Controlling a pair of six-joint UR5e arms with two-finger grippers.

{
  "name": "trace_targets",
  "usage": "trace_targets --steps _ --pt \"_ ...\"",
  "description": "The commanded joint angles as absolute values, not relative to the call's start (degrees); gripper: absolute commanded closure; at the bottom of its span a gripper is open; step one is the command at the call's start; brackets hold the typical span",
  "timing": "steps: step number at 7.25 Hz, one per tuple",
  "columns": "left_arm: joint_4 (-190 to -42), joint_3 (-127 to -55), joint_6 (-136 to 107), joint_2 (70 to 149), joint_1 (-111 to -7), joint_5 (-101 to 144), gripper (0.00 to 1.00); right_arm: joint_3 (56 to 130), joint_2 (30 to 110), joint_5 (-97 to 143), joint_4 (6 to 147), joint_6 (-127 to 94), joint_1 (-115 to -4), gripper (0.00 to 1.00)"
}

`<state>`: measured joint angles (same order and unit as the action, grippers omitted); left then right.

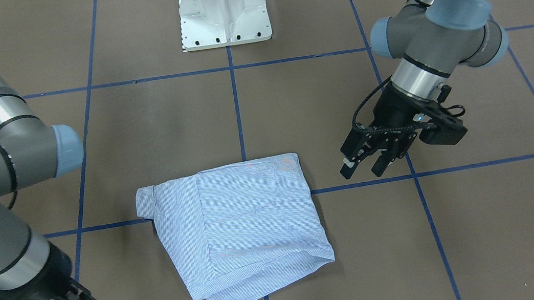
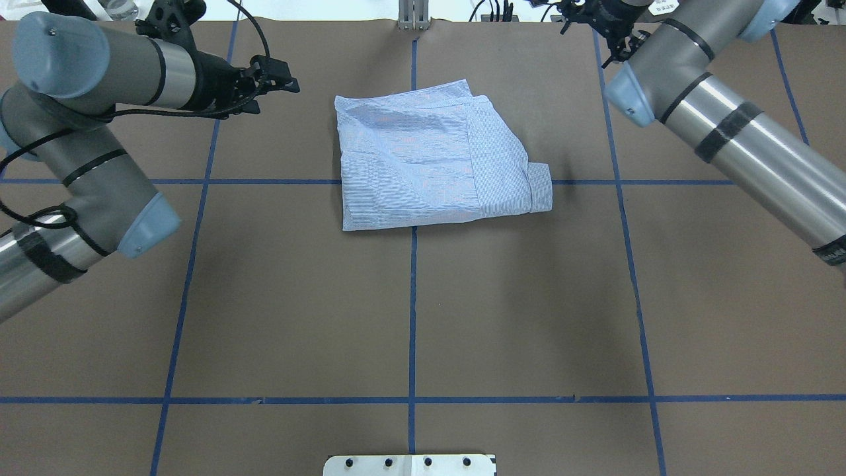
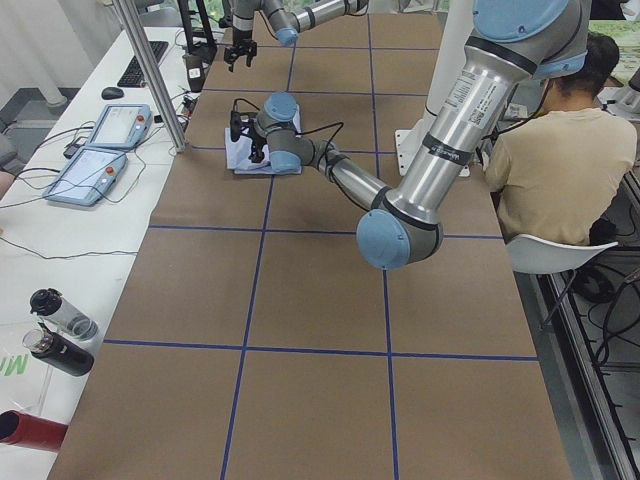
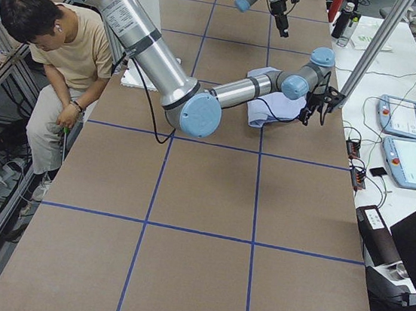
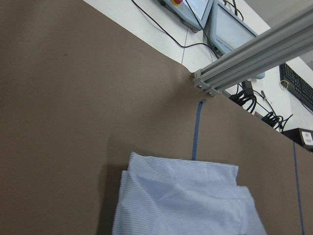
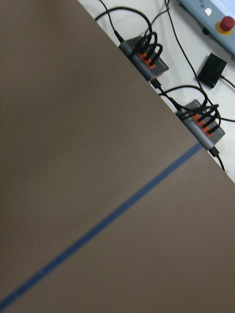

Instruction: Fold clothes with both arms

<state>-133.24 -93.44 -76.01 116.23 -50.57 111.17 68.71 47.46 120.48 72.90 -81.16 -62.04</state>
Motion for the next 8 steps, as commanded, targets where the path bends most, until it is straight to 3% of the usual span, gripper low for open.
trace_targets --steps 1,3,4,6,8 --pt "-125.3 -108.3 -54.4 102.3 -52.6 112.7 0.11 72.3 55.3 127.7 79.2 -55.0 -70.5 0.01" --pt "-125.1 -110.3 -36.0 93.3 -63.8 125.7 0.11 72.3 61.0 129.8 83.5 -31.7 -78.0 0.01" --pt "-125.1 -110.2 -22.7 88.3 -69.2 128.4 0.02 72.4 64.7 129.9 84.7 -20.6 -82.0 0.01" --pt "-121.4 -109.8 -7.0 81.9 -75.4 128.2 0.01 77.3 74.6 130.1 86.7 -6.1 -88.7 0.0" --pt "-120.8 -102.3 7.9 79.6 -83.4 129.1 0.01 80.9 83.7 131.6 86.3 3.7 -92.0 0.0"
